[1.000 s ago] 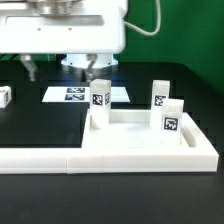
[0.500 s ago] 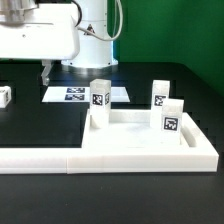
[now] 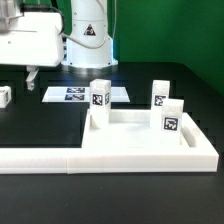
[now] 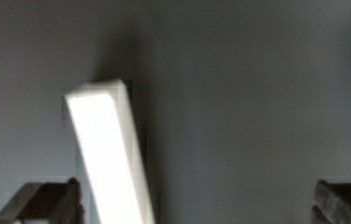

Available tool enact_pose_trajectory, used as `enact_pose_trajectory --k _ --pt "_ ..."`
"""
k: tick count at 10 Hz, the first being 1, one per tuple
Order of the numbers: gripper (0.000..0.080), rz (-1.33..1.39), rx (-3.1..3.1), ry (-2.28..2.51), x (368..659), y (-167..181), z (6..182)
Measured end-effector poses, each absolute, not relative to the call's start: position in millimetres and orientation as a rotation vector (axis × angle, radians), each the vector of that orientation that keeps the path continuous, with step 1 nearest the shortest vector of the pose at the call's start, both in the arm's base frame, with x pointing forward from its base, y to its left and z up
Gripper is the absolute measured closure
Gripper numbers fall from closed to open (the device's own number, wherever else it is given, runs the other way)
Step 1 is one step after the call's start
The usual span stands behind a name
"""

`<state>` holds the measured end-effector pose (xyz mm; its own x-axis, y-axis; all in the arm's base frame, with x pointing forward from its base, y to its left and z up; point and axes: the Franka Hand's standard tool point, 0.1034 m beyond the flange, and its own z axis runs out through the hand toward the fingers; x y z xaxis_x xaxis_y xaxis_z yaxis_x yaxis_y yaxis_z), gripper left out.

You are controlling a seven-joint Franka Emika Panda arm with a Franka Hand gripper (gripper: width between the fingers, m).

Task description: Assemble square table

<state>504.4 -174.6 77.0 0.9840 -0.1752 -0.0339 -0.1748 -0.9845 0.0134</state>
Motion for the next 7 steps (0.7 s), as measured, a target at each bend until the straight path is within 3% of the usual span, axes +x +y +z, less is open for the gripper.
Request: enact_pose_trajectory --k 3,7 --pt "0.0151 -0.081 3.105 -0.258 468.7 -199.2 65.7" --pt "0.0151 -0.117 3.109 -0.262 450.2 -199.1 59.4"
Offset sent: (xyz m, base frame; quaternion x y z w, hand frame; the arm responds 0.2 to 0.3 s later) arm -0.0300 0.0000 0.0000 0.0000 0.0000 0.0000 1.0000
